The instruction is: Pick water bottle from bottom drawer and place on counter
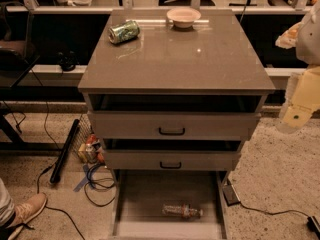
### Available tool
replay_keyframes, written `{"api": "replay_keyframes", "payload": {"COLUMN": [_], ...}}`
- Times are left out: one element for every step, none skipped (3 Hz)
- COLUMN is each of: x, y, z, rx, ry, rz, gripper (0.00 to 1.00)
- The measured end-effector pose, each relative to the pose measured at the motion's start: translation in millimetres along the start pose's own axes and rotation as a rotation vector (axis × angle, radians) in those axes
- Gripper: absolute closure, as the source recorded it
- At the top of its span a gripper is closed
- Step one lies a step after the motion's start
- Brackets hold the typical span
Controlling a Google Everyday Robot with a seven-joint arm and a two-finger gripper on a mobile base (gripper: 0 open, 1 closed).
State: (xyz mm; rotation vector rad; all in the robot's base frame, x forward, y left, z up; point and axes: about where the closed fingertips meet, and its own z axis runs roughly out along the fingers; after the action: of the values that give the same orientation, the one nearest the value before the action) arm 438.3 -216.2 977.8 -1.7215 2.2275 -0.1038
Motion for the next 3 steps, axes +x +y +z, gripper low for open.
{"api": "replay_keyframes", "payload": {"x": [0.0, 4.5, 6.1], "y": [0.0, 1.7, 29.5], "z": [0.0, 8.9, 72.8], "rx": [0.000, -0.032, -0.151], "ry": [0.000, -0.031, -0.153], "rz": [0.000, 0.033, 0.062], "gripper": [0.00, 0.00, 0.00]}}
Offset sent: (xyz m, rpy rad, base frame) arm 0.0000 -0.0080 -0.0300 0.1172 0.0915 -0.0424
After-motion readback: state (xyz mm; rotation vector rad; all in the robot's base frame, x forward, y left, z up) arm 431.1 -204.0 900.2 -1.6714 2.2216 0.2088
